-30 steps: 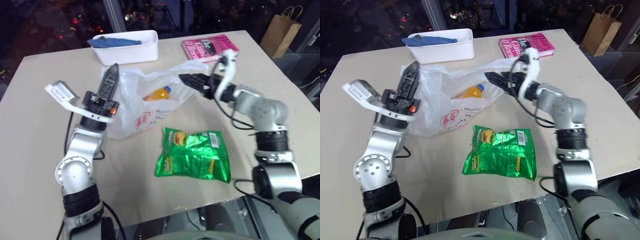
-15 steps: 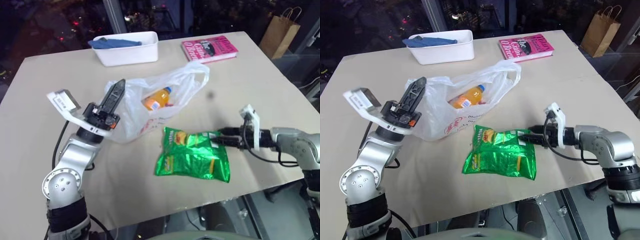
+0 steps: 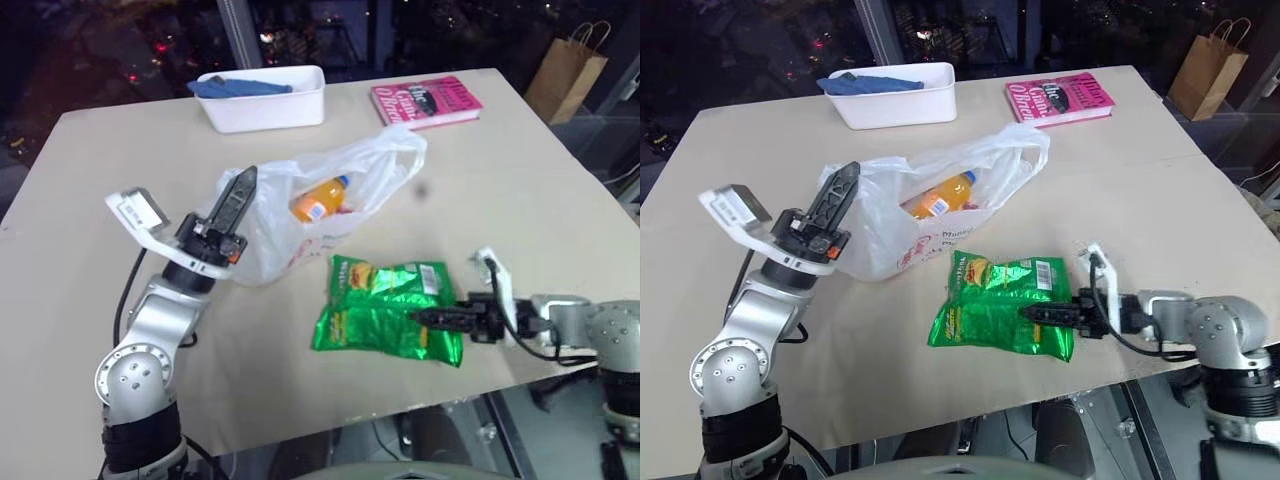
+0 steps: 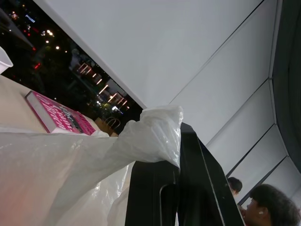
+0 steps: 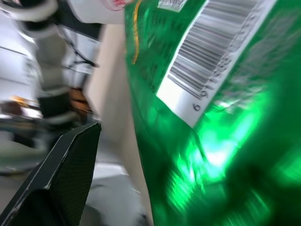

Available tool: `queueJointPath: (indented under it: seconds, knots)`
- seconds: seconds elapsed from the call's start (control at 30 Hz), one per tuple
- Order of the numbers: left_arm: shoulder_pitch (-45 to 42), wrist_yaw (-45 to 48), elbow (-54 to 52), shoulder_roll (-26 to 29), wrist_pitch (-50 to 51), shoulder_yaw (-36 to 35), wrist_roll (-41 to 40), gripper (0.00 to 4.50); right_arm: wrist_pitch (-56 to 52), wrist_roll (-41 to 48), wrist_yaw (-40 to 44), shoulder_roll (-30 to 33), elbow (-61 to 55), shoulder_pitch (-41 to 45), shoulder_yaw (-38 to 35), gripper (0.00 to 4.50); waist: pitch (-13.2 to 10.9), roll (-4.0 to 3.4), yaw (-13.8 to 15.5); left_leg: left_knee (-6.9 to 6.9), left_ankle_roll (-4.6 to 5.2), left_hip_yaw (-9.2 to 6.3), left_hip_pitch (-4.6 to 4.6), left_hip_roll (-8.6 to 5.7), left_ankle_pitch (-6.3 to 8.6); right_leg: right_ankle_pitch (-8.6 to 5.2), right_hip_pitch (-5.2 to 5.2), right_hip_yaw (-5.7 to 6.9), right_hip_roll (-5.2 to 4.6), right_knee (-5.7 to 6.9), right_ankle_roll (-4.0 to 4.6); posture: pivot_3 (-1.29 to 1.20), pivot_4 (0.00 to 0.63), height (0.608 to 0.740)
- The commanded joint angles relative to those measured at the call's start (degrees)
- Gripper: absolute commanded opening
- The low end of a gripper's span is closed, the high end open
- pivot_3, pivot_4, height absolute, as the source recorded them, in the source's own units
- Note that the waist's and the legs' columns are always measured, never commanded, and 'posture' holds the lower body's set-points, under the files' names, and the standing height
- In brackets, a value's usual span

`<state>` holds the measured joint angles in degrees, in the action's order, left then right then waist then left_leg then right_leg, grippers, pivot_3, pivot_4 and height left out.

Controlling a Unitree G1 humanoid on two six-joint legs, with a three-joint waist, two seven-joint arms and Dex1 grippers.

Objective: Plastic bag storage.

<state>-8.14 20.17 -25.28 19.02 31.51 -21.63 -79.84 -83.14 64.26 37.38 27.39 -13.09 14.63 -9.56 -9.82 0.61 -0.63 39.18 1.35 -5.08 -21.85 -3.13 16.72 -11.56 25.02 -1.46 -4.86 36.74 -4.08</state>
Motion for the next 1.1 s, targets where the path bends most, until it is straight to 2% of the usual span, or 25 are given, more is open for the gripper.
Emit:
queueJointPath:
  seconds: [0.03, 0.17, 0.33, 0.4, 0.53, 0.63, 0.83, 1.1]
  knots:
    - [-0.48, 0.31, -1.23, 0.29, -0.97, -0.08, 0.23, 0.00, -1.19, 4.31, -4.81, -2.57, -1.56, 0.91, -3.42, 4.48, 0.00, 0.01, 0.00, 0.01, 0.00, 0.00, 0.00, -0.02, 0.00, 0.00, -0.01, 0.00, -0.01, -0.01, 0.00, 0.00, 0.150, 0.740]
    - [-0.39, 0.34, -1.10, 0.27, -1.10, -0.20, 0.40, 0.00, -1.29, 6.46, -8.49, -3.93, -0.06, 2.17, -5.74, 3.32, 0.00, 0.00, -0.04, 0.00, -0.01, -0.01, 0.01, -0.03, 0.00, 0.00, -0.01, 0.01, 0.02, -0.01, 0.00, 0.00, 0.150, 0.740]
    - [-0.05, 0.56, -1.07, 0.10, -1.14, -0.11, 0.59, 0.00, -0.63, 7.33, -10.02, -3.54, 0.76, 2.80, -6.58, 0.82, 0.00, 0.01, -0.04, 0.00, 0.00, -0.02, 0.01, -0.04, 0.00, 0.00, -0.02, 0.04, 0.03, -0.01, 0.00, 0.00, 0.150, 0.740]
    - [-0.05, 0.58, -1.06, -0.01, -1.19, -0.02, 0.59, 0.00, -0.17, 8.41, -10.17, -3.45, 1.16, 3.44, -7.13, 0.05, 0.00, 0.00, -0.05, 0.00, 0.00, -0.02, 0.01, -0.04, 0.00, 0.00, -0.02, 0.03, 0.02, -0.01, 0.00, 0.00, 0.150, 0.740]
    - [0.14, 0.82, -1.29, -0.07, -0.96, 0.25, 0.53, 0.00, 0.27, 14.62, -6.83, -0.50, 3.00, 5.44, -10.61, 0.05, 0.00, 0.00, -0.04, 0.00, 0.05, -0.01, 0.01, -0.04, 0.03, 0.00, -0.02, 0.03, 0.02, -0.01, 0.00, 0.00, 0.150, 0.740]
    - [0.67, 0.91, -1.67, 0.12, -0.70, 0.29, 0.27, 0.00, 1.07, 19.21, -7.28, 1.26, 6.33, 7.25, -13.01, 0.05, 0.00, 0.00, -0.04, 0.00, 0.08, -0.05, 0.05, -0.05, 0.05, 0.00, -0.13, 0.08, 0.02, -0.07, 0.00, 0.00, 0.150, 0.740]
    - [1.83, 1.89, -1.80, 0.85, -0.18, 0.04, -0.22, 0.00, 4.96, 28.21, -15.63, 0.65, 12.29, 10.79, -13.25, 0.05, 0.00, 0.00, -0.15, -0.03, 0.14, -0.04, 0.09, 0.00, 0.08, 0.00, -0.17, 0.09, 0.07, -0.09, 0.00, 0.00, 0.150, 0.740]
    - [3.10, 3.25, -2.47, 1.11, 0.42, -0.12, -1.39, 0.00, 10.61, 28.91, -28.05, -4.89, 20.93, 16.47, -9.98, 0.05, -0.01, 0.00, -0.20, -0.03, 0.05, -0.05, 0.08, 0.00, 0.03, 0.00, -0.16, 0.07, 0.04, -0.10, 0.00, 0.00, 0.150, 0.740]
